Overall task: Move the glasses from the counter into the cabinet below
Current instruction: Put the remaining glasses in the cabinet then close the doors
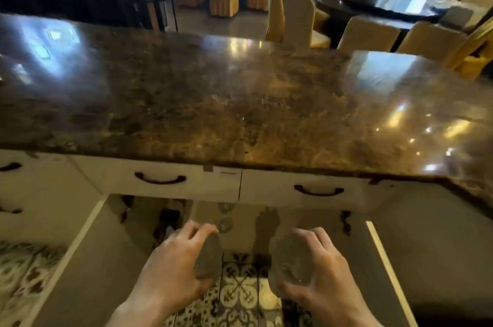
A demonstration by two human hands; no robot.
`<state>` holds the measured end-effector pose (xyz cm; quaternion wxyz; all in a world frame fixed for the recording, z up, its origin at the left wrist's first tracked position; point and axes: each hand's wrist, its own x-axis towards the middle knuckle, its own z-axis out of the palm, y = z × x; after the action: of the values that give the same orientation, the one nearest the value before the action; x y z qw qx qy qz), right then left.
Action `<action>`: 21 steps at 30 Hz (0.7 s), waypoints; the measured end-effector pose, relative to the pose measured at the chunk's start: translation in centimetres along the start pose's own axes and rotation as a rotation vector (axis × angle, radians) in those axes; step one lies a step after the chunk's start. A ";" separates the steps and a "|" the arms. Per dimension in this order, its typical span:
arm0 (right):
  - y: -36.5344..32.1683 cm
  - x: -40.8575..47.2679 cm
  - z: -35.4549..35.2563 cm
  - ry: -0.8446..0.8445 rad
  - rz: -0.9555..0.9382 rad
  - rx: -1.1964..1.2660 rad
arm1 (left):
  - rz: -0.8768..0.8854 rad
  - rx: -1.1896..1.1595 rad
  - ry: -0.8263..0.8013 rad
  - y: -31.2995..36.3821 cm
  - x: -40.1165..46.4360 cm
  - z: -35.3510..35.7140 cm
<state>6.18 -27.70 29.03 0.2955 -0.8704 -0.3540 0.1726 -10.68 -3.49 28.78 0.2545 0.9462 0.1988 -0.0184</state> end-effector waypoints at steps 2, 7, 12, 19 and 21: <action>2.8 0.5 4.0 -0.014 0.055 -0.015 | -0.057 -0.006 -0.048 -2.0 0.6 4.5; 11.3 3.6 12.9 -0.078 0.157 -0.037 | -0.173 -0.015 -0.141 -6.5 3.9 16.6; 22.5 8.4 21.6 -0.048 0.197 -0.002 | -0.177 0.003 -0.037 -9.5 9.2 29.4; 36.8 17.4 33.7 0.012 0.262 -0.013 | -0.193 0.020 -0.080 -16.2 18.0 45.3; 39.3 20.5 37.5 0.019 0.201 -0.036 | -0.166 0.055 -0.082 -18.4 21.0 49.2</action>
<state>21.43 -20.90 -26.58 0.2644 -0.9082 -0.2652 0.1868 4.83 -5.26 -25.59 0.2341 0.9315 0.2655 -0.0837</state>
